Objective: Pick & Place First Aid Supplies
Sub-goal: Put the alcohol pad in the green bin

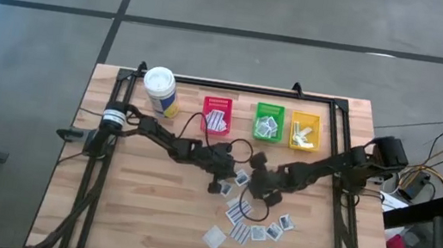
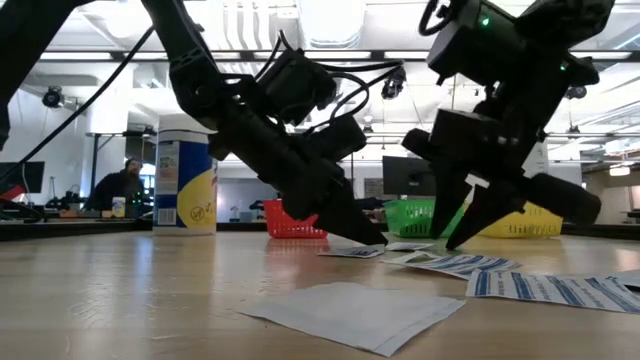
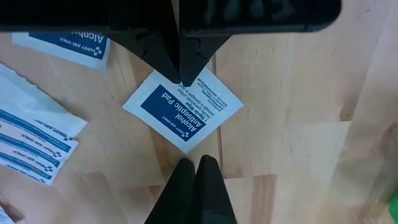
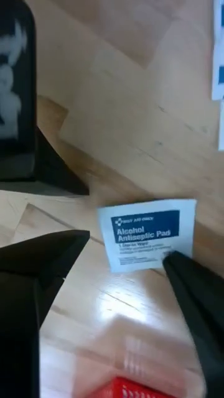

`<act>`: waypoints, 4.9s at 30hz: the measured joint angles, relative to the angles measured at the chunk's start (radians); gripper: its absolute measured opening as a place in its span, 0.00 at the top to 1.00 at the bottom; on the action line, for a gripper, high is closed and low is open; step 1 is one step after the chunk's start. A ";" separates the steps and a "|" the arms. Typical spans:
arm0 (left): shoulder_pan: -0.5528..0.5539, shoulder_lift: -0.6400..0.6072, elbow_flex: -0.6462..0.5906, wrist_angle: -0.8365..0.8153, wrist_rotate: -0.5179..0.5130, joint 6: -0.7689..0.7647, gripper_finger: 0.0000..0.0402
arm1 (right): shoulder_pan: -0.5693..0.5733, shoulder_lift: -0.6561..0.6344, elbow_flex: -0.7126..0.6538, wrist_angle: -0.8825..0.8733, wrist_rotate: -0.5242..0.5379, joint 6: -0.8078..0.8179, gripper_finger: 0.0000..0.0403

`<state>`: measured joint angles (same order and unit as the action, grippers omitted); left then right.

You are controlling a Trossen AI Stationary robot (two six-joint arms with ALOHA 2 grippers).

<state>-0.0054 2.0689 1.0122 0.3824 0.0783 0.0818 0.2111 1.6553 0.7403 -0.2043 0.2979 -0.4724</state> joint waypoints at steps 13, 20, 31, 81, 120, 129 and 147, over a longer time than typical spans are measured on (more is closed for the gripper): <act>0.020 0.000 -0.001 -0.002 0.046 0.023 1.00 | 0.040 0.043 0.001 0.053 0.127 -0.056 0.72; 0.023 0.000 -0.002 -0.002 0.052 0.022 1.00 | 0.046 0.086 0.013 0.088 0.139 -0.108 0.74; 0.035 0.000 -0.002 -0.002 0.068 0.021 1.00 | 0.086 0.079 0.013 0.082 0.144 -0.106 0.79; 0.051 0.032 -0.003 0.013 0.145 -0.040 1.00 | 0.107 0.081 0.023 0.064 0.187 -0.005 0.83; 0.058 -0.084 -0.008 0.011 0.156 -0.053 1.00 | 0.085 0.063 0.020 0.088 0.157 0.203 0.98; 0.054 -0.134 -0.039 0.026 0.138 0.004 1.00 | 0.085 -0.002 0.021 -0.021 0.180 0.295 0.98; 0.056 -0.507 -0.314 0.043 0.065 0.023 1.00 | 0.082 -0.296 0.009 -0.188 0.360 0.421 0.98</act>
<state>0.0509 1.5622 0.6985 0.4254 0.1432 0.1051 0.2932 1.3589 0.7490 -0.3923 0.6580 -0.0509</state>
